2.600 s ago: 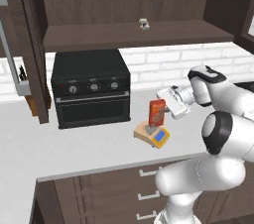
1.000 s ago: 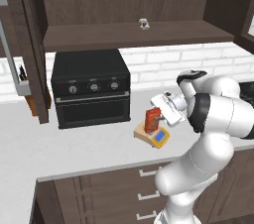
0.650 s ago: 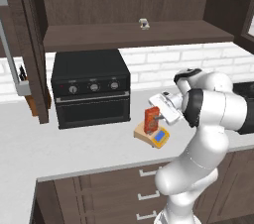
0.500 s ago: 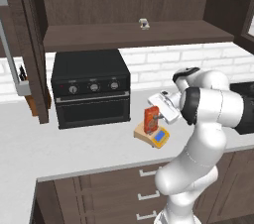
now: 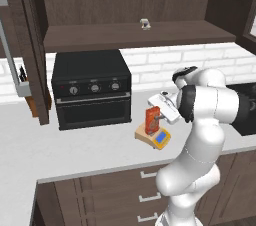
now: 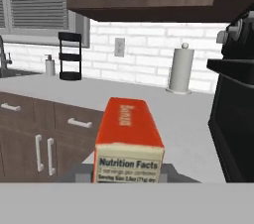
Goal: Pick the boxed food and place it on the digital scale for weighing, and close the cabinet.
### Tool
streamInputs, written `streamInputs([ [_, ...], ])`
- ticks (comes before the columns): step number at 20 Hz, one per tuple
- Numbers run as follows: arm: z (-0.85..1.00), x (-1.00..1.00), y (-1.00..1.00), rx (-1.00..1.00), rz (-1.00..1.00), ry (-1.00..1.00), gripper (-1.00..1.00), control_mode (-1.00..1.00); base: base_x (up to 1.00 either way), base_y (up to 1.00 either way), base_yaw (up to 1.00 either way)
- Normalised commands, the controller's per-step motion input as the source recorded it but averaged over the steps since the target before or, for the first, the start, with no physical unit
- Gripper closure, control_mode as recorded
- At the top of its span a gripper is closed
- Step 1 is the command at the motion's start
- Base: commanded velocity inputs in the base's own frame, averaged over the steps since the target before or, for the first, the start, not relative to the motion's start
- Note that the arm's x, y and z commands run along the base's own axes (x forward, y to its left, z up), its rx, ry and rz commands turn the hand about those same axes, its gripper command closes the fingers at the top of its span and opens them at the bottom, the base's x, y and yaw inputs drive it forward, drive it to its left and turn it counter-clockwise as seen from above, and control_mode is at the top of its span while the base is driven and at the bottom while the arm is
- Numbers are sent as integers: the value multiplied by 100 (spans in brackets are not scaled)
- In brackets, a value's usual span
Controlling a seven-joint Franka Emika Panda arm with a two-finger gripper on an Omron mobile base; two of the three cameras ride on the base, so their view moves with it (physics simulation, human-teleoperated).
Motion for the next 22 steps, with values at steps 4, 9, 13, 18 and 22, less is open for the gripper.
streamInputs([
  [4, -14, -1, 0, 0, 1, 0, -100, -100, 0, 0, 0],
  [9, -11, 0, 0, 0, 1, 0, -100, -100, 0, 0, 0],
  [13, -6, 0, 0, 0, 0, 0, -100, -100, 0, 0, 0],
  [18, 0, 0, 0, 0, 0, 0, -100, -100, 0, 0, 0],
  [22, 0, 0, -3, 0, 0, 0, -100, -100, 0, 0, 0],
])
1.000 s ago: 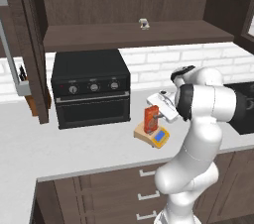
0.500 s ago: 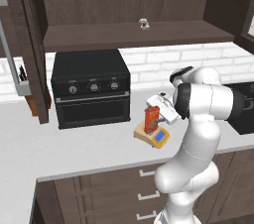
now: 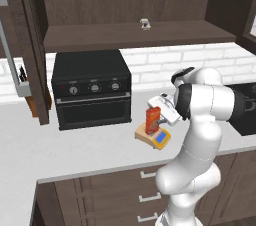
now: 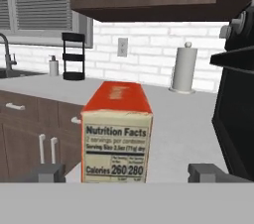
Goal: Pick the boxed food and place it on the digital scale for weighing, and close the cabinet.
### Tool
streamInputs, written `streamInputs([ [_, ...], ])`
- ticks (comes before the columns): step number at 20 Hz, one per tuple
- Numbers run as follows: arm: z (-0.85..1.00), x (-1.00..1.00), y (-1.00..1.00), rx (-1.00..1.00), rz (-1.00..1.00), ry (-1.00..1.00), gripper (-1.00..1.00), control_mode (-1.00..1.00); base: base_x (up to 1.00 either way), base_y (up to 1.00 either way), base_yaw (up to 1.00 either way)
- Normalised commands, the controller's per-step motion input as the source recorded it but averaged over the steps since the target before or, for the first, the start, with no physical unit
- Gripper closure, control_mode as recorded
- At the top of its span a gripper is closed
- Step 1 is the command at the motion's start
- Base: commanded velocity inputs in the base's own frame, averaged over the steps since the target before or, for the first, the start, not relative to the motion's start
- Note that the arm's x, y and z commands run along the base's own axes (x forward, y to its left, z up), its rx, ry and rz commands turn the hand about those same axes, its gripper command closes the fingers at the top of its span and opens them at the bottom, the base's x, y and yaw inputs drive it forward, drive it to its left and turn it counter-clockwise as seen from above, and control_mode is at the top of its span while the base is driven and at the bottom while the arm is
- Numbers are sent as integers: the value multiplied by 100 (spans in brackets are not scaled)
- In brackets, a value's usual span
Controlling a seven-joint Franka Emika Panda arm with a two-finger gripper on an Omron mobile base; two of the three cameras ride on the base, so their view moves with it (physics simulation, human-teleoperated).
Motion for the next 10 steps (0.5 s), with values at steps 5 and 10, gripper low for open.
streamInputs([
  [5, 26, 0, -4, 0, 0, 0, -100, -100, 0, 0, 0],
  [10, 44, -3, -9, 0, 0, 0, -100, -100, 0, 0, 0],
])
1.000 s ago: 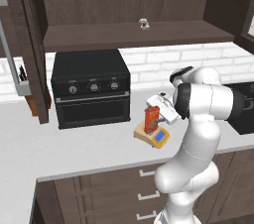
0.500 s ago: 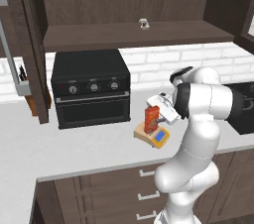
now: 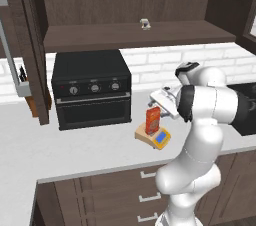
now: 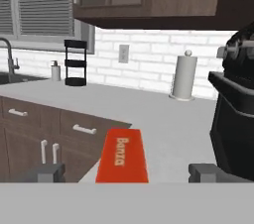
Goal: Pick the boxed food and place it on the digital scale for weighing, and close the cabinet.
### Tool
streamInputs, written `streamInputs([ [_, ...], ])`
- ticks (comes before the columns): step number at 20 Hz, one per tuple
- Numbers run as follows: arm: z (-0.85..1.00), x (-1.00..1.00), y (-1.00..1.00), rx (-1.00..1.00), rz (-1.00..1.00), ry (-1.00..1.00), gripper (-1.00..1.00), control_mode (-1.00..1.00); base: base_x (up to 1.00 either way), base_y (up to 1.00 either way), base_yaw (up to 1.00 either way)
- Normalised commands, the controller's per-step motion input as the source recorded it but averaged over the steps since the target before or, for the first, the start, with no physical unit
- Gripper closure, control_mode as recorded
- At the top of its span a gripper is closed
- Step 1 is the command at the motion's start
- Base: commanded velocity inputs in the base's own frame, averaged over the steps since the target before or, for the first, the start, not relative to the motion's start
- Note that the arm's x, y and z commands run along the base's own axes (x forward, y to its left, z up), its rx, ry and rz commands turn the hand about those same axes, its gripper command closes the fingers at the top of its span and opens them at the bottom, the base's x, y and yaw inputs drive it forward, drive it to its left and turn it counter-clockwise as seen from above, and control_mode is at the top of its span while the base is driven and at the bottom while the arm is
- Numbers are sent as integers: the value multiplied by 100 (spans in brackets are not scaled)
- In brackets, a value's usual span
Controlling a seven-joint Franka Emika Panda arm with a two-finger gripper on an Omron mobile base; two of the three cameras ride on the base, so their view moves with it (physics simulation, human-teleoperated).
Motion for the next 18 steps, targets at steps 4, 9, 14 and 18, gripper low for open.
streamInputs([
  [4, 45, -30, -11, 0, 0, -5, -100, -100, 0, 0, 0],
  [9, 55, -53, -4, 0, 0, -16, -100, -100, 0, 0, 0],
  [14, 64, -52, 0, 0, -3, -12, -100, -100, 0, 0, 0],
  [18, 48, -68, 0, 0, -10, -4, -100, -100, 0, 0, 0],
])
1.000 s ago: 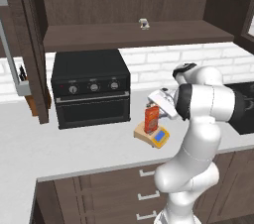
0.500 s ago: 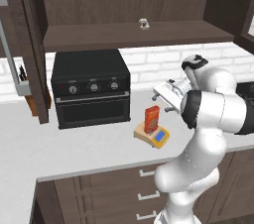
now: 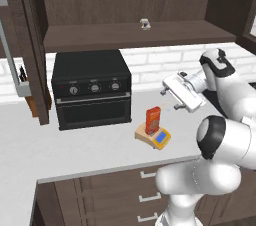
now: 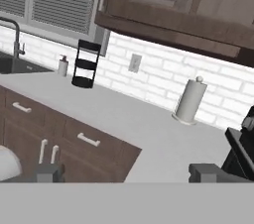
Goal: Pick the boxed food and place it on the digital scale for weighing, and close the cabinet.
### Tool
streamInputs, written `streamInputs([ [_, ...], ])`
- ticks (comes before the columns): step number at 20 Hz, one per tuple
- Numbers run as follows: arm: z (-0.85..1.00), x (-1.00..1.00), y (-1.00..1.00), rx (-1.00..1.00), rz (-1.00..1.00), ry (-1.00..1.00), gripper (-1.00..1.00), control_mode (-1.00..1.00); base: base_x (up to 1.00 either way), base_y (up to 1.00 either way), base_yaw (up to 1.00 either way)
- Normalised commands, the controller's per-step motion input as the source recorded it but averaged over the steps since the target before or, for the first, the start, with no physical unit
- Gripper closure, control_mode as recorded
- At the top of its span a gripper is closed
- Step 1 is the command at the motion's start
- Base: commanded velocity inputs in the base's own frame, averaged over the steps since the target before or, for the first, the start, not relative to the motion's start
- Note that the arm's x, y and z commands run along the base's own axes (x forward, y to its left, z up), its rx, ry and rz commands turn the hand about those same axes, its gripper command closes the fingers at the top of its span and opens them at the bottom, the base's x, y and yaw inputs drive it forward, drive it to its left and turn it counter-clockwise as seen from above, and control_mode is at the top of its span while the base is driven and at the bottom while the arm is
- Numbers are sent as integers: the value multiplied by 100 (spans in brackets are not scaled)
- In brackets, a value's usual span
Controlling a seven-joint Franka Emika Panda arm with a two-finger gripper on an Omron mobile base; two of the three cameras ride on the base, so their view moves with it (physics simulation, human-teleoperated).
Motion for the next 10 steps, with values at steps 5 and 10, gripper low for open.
streamInputs([
  [5, 39, -62, -1, 0, -17, 0, -100, -100, 0, 0, 0],
  [10, 9, -47, -28, 4, -15, 0, -100, -100, 0, 0, 0],
])
